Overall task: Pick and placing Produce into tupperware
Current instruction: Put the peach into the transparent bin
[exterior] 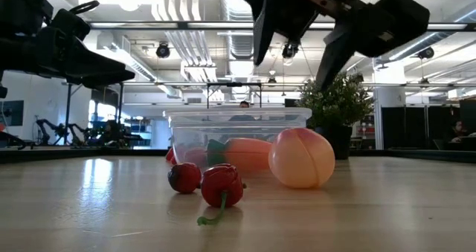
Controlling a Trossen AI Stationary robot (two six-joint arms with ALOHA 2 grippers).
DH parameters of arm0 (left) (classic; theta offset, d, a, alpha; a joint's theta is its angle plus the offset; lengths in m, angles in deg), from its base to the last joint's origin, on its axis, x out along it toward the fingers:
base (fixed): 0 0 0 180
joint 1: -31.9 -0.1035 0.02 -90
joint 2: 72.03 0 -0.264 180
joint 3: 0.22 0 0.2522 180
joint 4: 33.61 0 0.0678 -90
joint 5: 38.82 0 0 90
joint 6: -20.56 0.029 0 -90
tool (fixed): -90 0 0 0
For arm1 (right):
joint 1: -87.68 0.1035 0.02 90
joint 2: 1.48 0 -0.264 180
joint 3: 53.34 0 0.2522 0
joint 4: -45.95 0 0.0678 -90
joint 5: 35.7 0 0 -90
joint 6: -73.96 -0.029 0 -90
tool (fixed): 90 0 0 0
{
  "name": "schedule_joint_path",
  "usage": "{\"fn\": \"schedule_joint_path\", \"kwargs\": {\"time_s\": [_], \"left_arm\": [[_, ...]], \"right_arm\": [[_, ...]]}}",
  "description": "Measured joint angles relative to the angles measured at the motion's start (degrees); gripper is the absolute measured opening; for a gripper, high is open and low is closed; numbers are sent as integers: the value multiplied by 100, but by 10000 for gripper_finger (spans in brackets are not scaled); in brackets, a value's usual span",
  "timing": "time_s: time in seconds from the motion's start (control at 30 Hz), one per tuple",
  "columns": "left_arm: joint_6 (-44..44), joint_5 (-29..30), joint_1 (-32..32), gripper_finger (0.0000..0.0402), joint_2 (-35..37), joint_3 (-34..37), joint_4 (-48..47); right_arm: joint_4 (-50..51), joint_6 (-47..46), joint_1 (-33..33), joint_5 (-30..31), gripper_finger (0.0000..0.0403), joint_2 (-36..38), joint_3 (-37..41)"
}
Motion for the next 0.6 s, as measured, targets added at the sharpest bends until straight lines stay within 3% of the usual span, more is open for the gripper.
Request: {"fn": "schedule_joint_path", "kwargs": {"time_s": [0.33,0.47,0.6], "left_arm": [[0,-1,0,283,2,0,-5],[0,-2,0,283,3,1,-2],[0,-2,0,283,3,0,-1]], "right_arm": [[997,-63,73,171,249,-736,-581],[1158,-268,173,224,268,-1006,-896],[1182,-279,218,675,297,-1094,-1207]]}}
